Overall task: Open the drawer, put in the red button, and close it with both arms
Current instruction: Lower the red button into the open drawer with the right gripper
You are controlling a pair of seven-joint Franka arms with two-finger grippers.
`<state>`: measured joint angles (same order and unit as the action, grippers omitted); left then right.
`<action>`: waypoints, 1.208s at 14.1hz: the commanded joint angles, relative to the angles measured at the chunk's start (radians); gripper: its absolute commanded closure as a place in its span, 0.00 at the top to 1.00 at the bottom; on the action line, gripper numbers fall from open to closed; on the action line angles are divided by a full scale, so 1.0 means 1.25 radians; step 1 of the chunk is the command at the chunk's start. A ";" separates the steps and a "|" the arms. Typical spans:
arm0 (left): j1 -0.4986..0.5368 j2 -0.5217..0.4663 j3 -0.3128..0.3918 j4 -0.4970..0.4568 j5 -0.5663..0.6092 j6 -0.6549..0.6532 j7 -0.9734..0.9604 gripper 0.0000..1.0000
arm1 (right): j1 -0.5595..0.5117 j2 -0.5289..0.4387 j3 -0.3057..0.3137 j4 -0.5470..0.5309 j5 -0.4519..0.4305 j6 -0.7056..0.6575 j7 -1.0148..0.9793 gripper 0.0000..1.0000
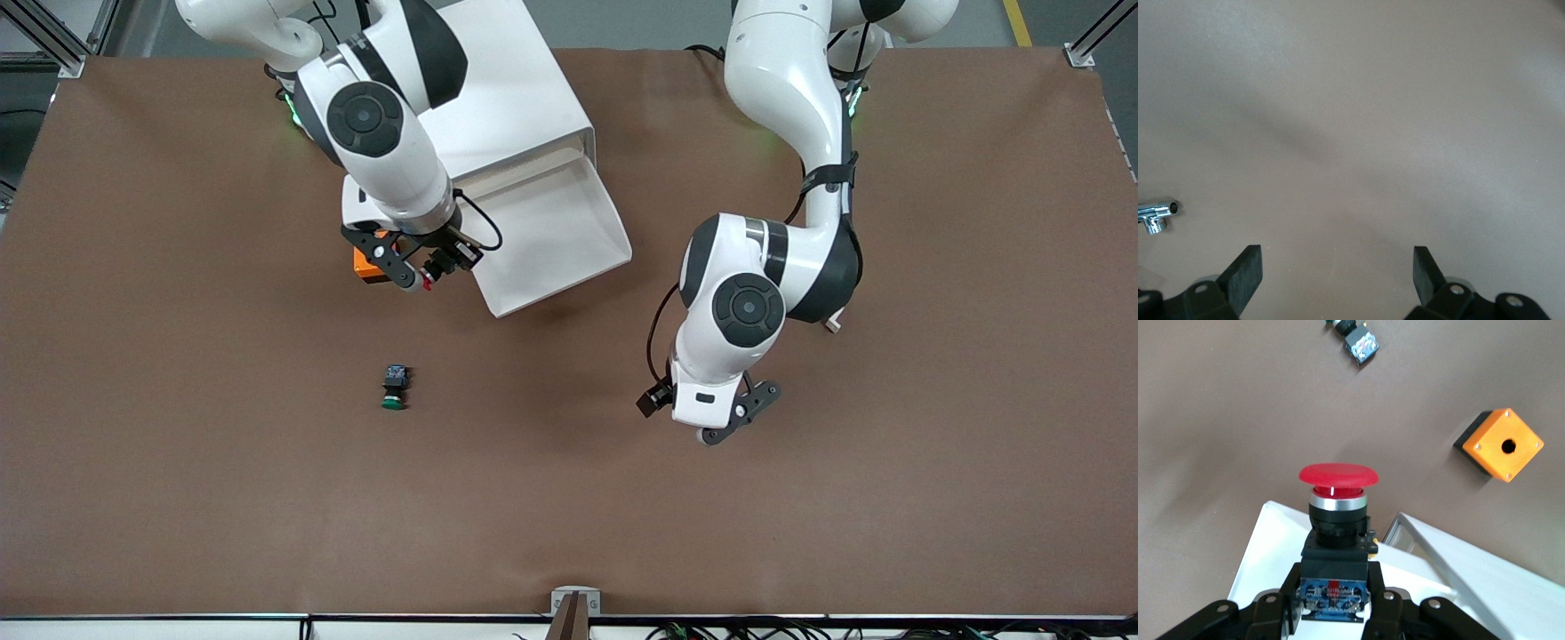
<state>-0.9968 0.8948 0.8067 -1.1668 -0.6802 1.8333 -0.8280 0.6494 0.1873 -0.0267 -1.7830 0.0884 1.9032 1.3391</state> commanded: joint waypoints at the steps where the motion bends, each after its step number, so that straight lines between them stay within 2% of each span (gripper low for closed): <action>1: -0.005 -0.013 -0.004 -0.013 0.018 0.007 0.006 0.99 | 0.036 -0.012 -0.009 -0.014 0.009 0.022 0.054 0.00; 7: -0.005 -0.013 -0.004 -0.013 0.018 0.008 0.006 0.99 | 0.065 0.006 -0.009 -0.013 0.034 0.076 0.126 0.00; 17: -0.006 -0.013 -0.005 -0.013 0.018 0.008 0.006 0.99 | 0.131 0.075 -0.009 -0.004 0.036 0.155 0.241 0.00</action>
<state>-0.9970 0.8948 0.8061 -1.1668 -0.6802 1.8333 -0.8280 0.7939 0.2703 -0.0266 -1.7984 0.1169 2.0892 1.6160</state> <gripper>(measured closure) 0.004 0.581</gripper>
